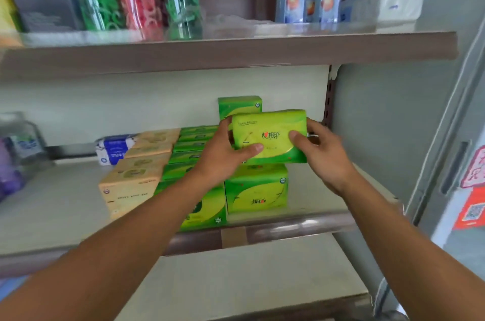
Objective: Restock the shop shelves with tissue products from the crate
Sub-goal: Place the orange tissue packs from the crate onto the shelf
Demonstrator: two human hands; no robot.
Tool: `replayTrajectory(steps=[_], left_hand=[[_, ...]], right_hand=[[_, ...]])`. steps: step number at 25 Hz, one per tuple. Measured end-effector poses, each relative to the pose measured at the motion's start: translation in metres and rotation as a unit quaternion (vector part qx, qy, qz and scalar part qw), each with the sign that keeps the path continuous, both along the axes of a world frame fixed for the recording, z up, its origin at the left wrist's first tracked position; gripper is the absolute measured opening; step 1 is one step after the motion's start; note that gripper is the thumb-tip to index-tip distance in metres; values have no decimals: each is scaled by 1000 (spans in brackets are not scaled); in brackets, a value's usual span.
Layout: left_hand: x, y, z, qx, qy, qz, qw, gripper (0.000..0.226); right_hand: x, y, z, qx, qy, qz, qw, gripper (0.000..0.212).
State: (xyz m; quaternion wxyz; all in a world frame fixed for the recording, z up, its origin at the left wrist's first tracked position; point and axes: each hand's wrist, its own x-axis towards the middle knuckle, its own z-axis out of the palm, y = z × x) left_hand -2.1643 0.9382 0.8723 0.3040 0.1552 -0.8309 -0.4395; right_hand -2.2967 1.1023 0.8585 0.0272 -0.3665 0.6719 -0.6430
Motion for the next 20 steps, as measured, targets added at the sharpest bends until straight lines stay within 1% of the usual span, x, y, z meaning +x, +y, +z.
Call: replayTrajectory(steps=[3, 5, 7, 10, 12, 14, 17, 19, 20], left_hand=[[-25, -27, 0, -13, -13, 44, 999, 74], [-38, -48, -1, -23, -26, 70, 997, 70], [-53, -71, -2, -35, -43, 87, 995, 66], [-73, -97, 1, -31, -60, 99, 993, 65], [-83, -105, 3, -43, -84, 104, 990, 67], [-92, -113, 0, -50, -102, 105, 988, 70], [-94, -118, -5, -28, -113, 96, 989, 73], [-92, -121, -6, 2, -109, 68, 992, 84], [-91, -121, -4, 27, -104, 56, 993, 92]], right_hand=[[-30, -37, -2, 32, 35, 10, 999, 41], [-45, -59, -4, 47, 41, 23, 998, 45], [-59, -80, -3, 55, 53, 30, 997, 40], [-76, -109, -1, 57, 58, 29, 996, 34], [-84, -122, -1, 71, 50, 23, 996, 34], [-90, -130, -4, 86, 46, 9, 995, 38], [-93, -134, -9, 92, 63, -4, 994, 44], [-96, -136, -12, 84, 51, -4, 995, 46], [-100, -138, -14, 73, 23, -2, 997, 46]])
